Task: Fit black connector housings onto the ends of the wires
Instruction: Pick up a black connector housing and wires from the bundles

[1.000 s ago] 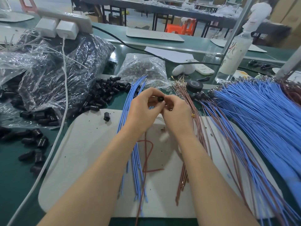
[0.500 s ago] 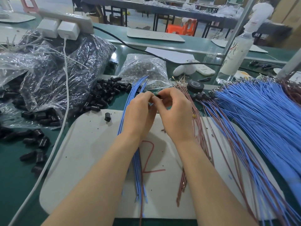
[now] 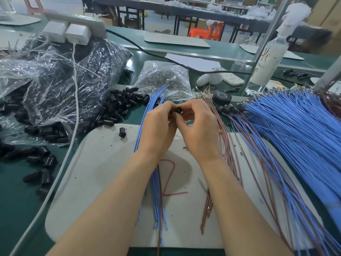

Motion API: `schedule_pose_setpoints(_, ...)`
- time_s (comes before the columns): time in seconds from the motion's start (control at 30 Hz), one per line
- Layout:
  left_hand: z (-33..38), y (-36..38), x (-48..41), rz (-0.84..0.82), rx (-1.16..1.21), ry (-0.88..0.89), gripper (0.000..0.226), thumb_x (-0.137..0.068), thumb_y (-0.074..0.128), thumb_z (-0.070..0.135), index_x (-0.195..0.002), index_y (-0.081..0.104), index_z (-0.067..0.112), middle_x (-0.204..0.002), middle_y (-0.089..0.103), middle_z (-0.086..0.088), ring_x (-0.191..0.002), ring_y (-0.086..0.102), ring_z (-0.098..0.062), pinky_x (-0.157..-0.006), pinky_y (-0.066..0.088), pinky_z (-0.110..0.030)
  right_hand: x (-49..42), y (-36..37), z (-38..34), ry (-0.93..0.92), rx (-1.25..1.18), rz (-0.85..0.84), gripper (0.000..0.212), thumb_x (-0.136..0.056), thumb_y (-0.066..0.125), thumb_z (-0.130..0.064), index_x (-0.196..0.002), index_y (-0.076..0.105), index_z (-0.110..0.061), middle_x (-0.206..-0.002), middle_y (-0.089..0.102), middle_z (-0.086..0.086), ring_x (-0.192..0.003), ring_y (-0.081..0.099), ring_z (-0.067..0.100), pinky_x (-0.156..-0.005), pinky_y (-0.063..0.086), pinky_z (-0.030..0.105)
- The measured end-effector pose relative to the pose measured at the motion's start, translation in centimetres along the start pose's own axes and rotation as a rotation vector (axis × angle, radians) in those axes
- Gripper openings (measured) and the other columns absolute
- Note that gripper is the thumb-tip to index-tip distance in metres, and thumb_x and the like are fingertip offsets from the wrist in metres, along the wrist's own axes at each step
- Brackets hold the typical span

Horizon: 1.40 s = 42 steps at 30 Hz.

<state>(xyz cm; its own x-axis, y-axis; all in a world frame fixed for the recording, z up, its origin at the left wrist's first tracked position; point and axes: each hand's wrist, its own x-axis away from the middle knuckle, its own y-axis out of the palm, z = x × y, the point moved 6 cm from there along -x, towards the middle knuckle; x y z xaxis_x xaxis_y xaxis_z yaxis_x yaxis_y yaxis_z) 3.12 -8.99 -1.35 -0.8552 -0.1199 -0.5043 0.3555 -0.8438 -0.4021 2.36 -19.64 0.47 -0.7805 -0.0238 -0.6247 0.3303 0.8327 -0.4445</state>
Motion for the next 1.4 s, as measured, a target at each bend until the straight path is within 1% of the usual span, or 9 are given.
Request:
schedule_pose_setpoints(0.27, -0.2, -0.8, -0.1, 0.053, -0.105, 0.015, 0.017, -0.080, 0.054, -0.003, -0.087, 0.066, 0.006, -0.073, 0.066, -0.003, -0.069, 0.060, -0.024, -0.066, 0.048, -0.031, -0.1, -0.1, 0.0, -0.004, -0.048, -0.043, 0.019, -0.082, 0.073, -0.021, -0.091, 0.066, -0.006, -0.089, 0.064, 0.004, -0.077, 0.061, 0.012, -0.072, 0.047, 0.016)
schedule_pose_setpoints(0.37, -1.0, -1.2, -0.4, 0.077, -0.035, -0.053, 0.005, -0.086, 0.062, 0.005, -0.089, 0.066, 0.006, -0.077, 0.069, -0.003, -0.074, 0.064, -0.019, -0.073, 0.052, -0.030, -0.5, -1.2, 1.2, 0.133, -0.143, 0.047, 0.022, -0.092, 0.061, -0.031, -0.093, 0.065, -0.010, -0.085, 0.066, -0.001, -0.078, 0.062, 0.010, -0.072, 0.049, 0.020)
schedule_pose_setpoints(0.47, -1.5, -1.8, -0.5, 0.139, -0.008, -0.091, 0.003, -0.087, 0.064, 0.010, -0.089, 0.066, 0.008, -0.075, 0.066, 0.003, -0.073, 0.063, -0.012, -0.073, 0.051, -0.023, -0.9, -2.9, 3.4, 0.302, -0.050, 0.168, 0.014, -0.096, 0.053, -0.021, -0.094, 0.065, -0.012, -0.079, 0.062, -0.010, -0.073, 0.057, 0.000, -0.071, 0.048, 0.016)
schedule_pose_setpoints(0.53, -1.6, -2.0, -0.6, 0.160, -0.016, -0.098, 0.001, -0.087, 0.064, 0.010, -0.087, 0.065, 0.009, -0.073, 0.064, 0.005, -0.071, 0.063, -0.012, -0.072, 0.051, -0.025, -1.0, -2.6, 4.5, 0.374, 0.091, 0.065, 0.013, -0.094, 0.054, -0.015, -0.096, 0.066, -0.017, -0.083, 0.063, -0.013, -0.073, 0.055, -0.002, -0.071, 0.048, 0.018)
schedule_pose_setpoints(0.67, -1.6, -1.9, -0.7, 0.167, -0.045, -0.089, 0.002, -0.087, 0.063, 0.009, -0.087, 0.064, 0.008, -0.074, 0.064, 0.003, -0.071, 0.062, -0.015, -0.072, 0.051, -0.031, -1.1, -0.3, 4.8, 0.399, 0.321, -0.201, 0.017, -0.091, 0.056, -0.015, -0.099, 0.071, -0.018, -0.097, 0.069, -0.001, -0.087, 0.060, 0.014, -0.075, 0.044, 0.024)
schedule_pose_setpoints(0.9, -1.8, -1.9, -0.7, 0.161, -0.071, -0.089, 0.005, -0.086, 0.061, 0.007, -0.090, 0.064, 0.006, -0.080, 0.069, -0.005, -0.077, 0.064, -0.022, -0.076, 0.052, -0.039, -2.1, 2.7, 4.2, 0.410, 0.464, -0.354, 0.018, -0.089, 0.057, -0.018, -0.103, 0.068, -0.021, -0.109, 0.066, 0.004, -0.103, 0.058, 0.025, -0.090, 0.050, 0.038)
schedule_pose_setpoints(1.07, -2.0, -2.1, -0.8, 0.180, -0.072, -0.113, 0.007, -0.086, 0.061, 0.006, -0.091, 0.064, 0.005, -0.082, 0.070, -0.008, -0.080, 0.064, -0.026, -0.077, 0.051, -0.041, -2.2, 4.2, 4.1, 0.391, 0.520, -0.463, 0.020, -0.087, 0.056, -0.017, -0.104, 0.065, -0.023, -0.112, 0.063, 0.004, -0.108, 0.055, 0.027, -0.092, 0.047, 0.039)
schedule_pose_setpoints(1.27, -1.9, -2.1, -0.7, 0.179, -0.072, -0.124, 0.008, -0.086, 0.059, 0.005, -0.093, 0.064, 0.003, -0.084, 0.070, -0.008, -0.082, 0.064, -0.027, -0.078, 0.050, -0.041, -2.1, 5.2, 3.5, 0.320, 0.592, -0.503, 0.023, -0.091, 0.058, -0.022, -0.113, 0.056, -0.015, -0.117, 0.061, 0.007, -0.114, 0.051, 0.029, -0.095, 0.041, 0.040)
schedule_pose_setpoints(1.4, -1.7, -1.8, -0.6, 0.158, -0.073, -0.118, 0.008, -0.087, 0.059, 0.006, -0.092, 0.064, 0.004, -0.083, 0.069, -0.008, -0.081, 0.063, -0.027, -0.077, 0.050, -0.041, -2.1, 3.8, 3.2, 0.348, 0.301, -0.338, 0.010, -0.092, 0.058, -0.015, -0.101, 0.056, -0.013, -0.096, 0.064, 0.002, -0.095, 0.058, 0.022, -0.090, 0.046, 0.038)
